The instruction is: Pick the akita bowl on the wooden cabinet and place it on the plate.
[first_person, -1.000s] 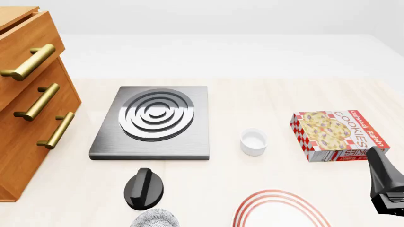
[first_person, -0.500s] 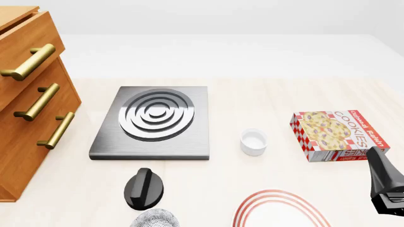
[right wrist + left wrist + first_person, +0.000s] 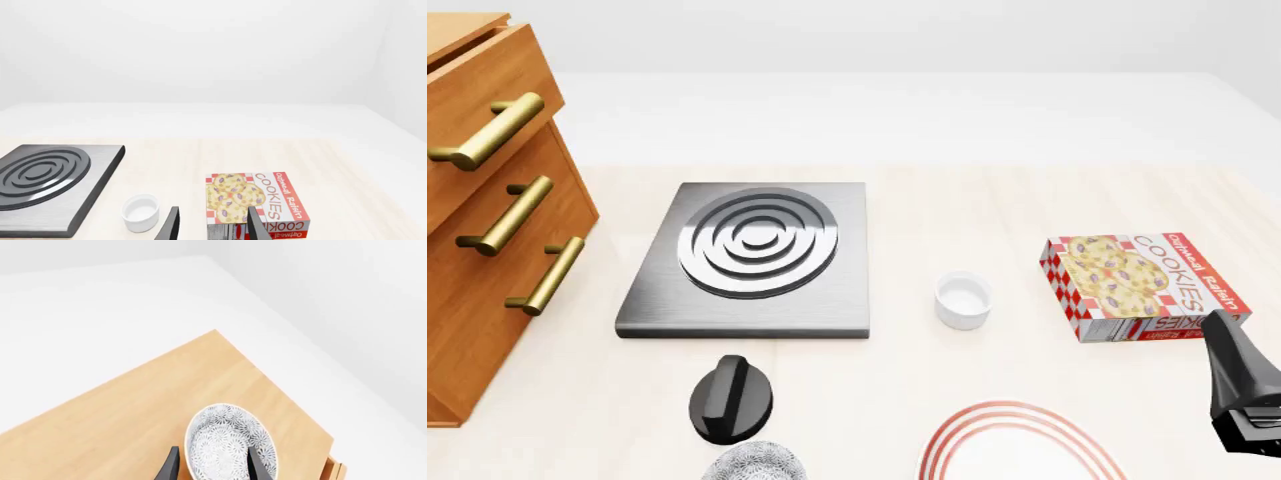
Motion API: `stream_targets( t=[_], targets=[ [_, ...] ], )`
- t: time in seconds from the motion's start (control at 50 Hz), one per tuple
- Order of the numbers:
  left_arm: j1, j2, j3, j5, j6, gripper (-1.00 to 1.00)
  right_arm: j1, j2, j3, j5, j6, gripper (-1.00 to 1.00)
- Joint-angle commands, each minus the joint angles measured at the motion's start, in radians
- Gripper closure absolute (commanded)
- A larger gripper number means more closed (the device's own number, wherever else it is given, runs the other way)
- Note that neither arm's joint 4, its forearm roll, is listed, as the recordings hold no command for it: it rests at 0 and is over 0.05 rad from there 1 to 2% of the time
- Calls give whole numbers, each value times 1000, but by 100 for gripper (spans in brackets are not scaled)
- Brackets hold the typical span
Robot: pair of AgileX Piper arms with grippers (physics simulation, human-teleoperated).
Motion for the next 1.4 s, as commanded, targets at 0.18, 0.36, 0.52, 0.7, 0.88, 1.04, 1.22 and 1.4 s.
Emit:
stream_targets(
  t=[0.18,0.36,0.52,0.7,0.88,1.04,1.22,1.4],
  targets=[
    [-6,-20,10,-11,15,100,1,0,4,-3,0,-100],
    [-11,-68,19,-10,37,100,1,0,4,-3,0,-100],
    [-14,-111,7,21,-13,100,1,0,4,-3,0,-100],
    [-7,-155,-24,84,-127,100,1,0,3,-3,0,-100],
    [-10,-191,-39,124,-186,100,1,-1,3,-3,0,-100],
    [-28,-224,-45,148,-225,100,1,0,3,-3,0,-100],
    [-88,-277,-32,178,-278,100,1,0,3,-3,0,-100],
    [-146,-321,-34,208,-323,100,1,0,3,-2,0,-100]
  ],
)
